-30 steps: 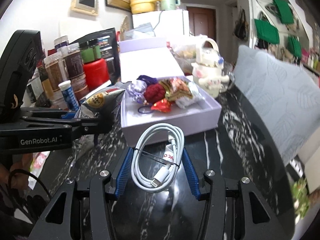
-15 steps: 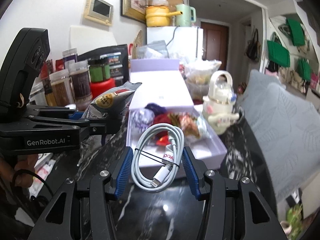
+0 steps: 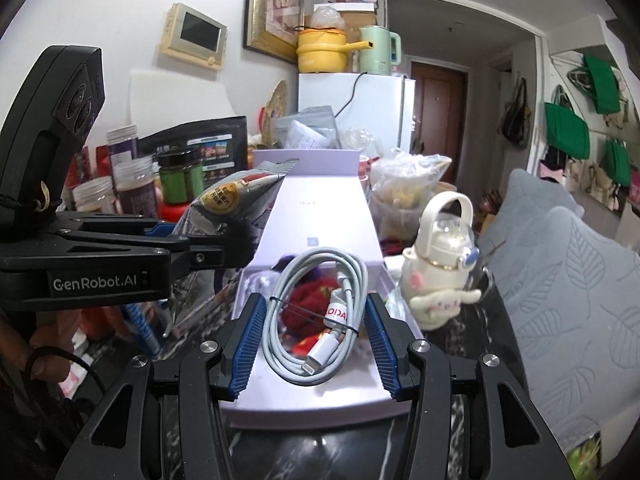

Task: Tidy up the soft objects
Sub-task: 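Carry the silver packet and white cable over the lavender box with both tools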

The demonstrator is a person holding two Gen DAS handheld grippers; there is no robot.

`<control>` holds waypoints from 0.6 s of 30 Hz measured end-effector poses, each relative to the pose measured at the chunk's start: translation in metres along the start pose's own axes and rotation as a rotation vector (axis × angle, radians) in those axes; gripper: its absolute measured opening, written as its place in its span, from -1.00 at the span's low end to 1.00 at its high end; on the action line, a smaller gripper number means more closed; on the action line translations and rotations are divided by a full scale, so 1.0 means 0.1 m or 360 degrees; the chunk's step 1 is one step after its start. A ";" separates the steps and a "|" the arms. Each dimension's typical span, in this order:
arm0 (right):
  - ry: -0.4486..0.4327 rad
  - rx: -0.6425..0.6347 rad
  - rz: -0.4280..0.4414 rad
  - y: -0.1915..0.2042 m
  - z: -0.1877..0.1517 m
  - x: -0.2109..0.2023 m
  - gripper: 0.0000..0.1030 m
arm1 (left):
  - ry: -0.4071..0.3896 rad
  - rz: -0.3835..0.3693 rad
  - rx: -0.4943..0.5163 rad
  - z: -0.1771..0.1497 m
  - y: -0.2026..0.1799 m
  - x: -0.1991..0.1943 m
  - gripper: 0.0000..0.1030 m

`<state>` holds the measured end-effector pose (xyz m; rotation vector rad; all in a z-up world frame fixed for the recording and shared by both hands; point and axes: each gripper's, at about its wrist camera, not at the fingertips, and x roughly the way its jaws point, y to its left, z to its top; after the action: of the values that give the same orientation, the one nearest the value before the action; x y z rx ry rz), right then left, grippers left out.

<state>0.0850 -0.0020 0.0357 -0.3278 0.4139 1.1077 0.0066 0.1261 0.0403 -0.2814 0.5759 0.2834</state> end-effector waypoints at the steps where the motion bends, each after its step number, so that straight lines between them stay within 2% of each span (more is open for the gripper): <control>1: -0.0007 0.0001 -0.0006 -0.03 0.02 0.03 -0.03 | -0.0003 0.0003 -0.0002 0.02 0.01 0.02 -0.43; 11: -0.0018 -0.0011 -0.0013 -0.22 0.17 0.34 -0.03 | 0.0026 0.0058 -0.0031 0.12 0.15 0.35 -0.43; 18: 0.0033 0.0004 0.0021 -0.28 0.10 0.60 -0.03 | 0.0098 0.0084 -0.0048 0.04 0.22 0.62 -0.43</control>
<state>0.1349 0.0385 0.0171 -0.3351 0.4358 1.1172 0.0510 0.1593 0.0041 -0.3053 0.6412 0.3358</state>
